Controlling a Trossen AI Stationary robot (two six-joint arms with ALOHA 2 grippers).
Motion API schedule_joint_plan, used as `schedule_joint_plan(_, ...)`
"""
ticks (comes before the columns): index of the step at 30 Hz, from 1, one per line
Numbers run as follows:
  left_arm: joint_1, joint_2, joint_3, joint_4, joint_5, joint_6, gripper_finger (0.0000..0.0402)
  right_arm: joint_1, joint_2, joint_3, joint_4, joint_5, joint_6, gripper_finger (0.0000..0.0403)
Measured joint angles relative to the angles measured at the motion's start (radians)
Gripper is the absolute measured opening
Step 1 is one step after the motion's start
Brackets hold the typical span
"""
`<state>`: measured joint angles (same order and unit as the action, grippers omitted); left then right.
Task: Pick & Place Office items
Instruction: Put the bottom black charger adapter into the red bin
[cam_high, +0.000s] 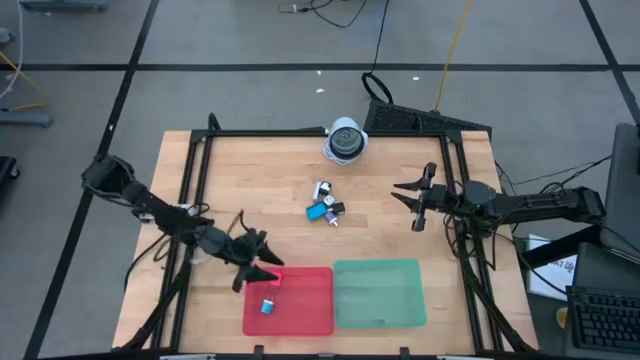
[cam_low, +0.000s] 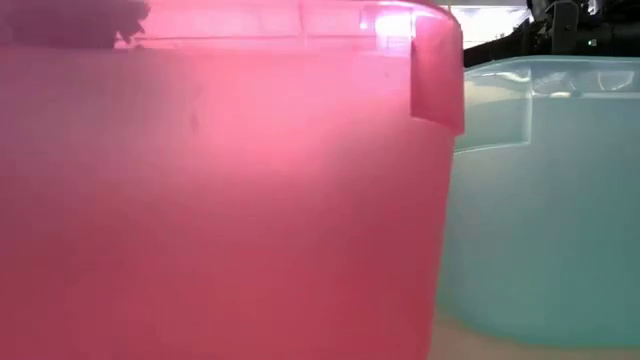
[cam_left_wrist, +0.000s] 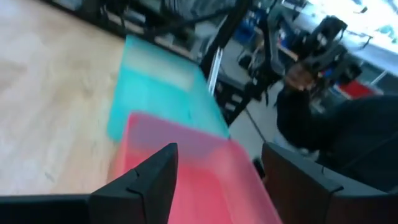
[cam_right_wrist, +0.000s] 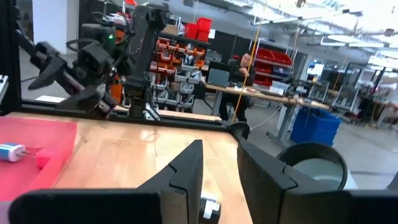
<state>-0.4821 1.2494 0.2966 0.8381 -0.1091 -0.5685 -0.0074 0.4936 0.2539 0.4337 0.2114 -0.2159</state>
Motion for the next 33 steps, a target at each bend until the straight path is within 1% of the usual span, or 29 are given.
schedule_joint_plan(4, 0.056, -0.109, 0.000, 0.002, -0.015, 0.013, 0.0217, 0.000, 0.000, 0.000, 0.010, -0.003, -0.008, 0.0089)
schedule_joint_plan(6, 0.090, -0.160, 0.000, -0.005, -0.017, 0.050, 0.0209, 0.000, 0.000, 0.000, 0.011, -0.003, -0.008, 0.0089)
schedule_joint_plan(9, 0.148, -0.233, 0.000, -0.042, -0.048, 0.154, 0.0195, 0.000, 0.000, 0.000, 0.011, -0.003, -0.007, 0.0089)
schedule_joint_plan(12, 0.214, -0.291, 0.000, -0.134, -0.097, 0.278, 0.0180, 0.000, 0.000, 0.000, 0.011, -0.003, -0.006, 0.0089)
schedule_joint_plan(15, 0.289, -0.317, 0.000, -0.244, -0.132, 0.396, 0.0163, 0.000, 0.001, 0.000, 0.009, -0.003, -0.006, 0.0089)
schedule_joint_plan(18, 0.373, -0.315, 0.000, -0.310, -0.132, 0.446, 0.0146, 0.000, 0.002, -0.001, 0.003, -0.003, -0.006, 0.0089)
schedule_joint_plan(20, 0.425, -0.305, 0.000, -0.319, -0.119, 0.455, 0.0134, 0.000, 0.004, -0.012, 0.017, -0.001, -0.006, 0.0089)
schedule_joint_plan(24, 0.506, -0.270, 0.000, -0.311, -0.056, 0.485, 0.0111, 0.000, 0.012, -0.051, 0.065, 0.016, 0.000, 0.0089)
schedule_joint_plan(28, 0.563, -0.233, 0.000, -0.308, 0.001, 0.517, 0.0091, -0.001, 0.024, -0.103, 0.113, 0.028, 0.103, 0.0089)
schedule_joint_plan(31, 0.595, -0.179, 0.000, -0.254, 0.032, 0.530, 0.0079, -0.001, 0.056, -0.117, 0.105, 0.028, 0.178, 0.0090)
schedule_joint_plan(33, 0.611, -0.136, 0.000, -0.207, 0.038, 0.540, 0.0071, -0.001, 0.092, -0.118, 0.087, 0.030, 0.224, 0.0099)
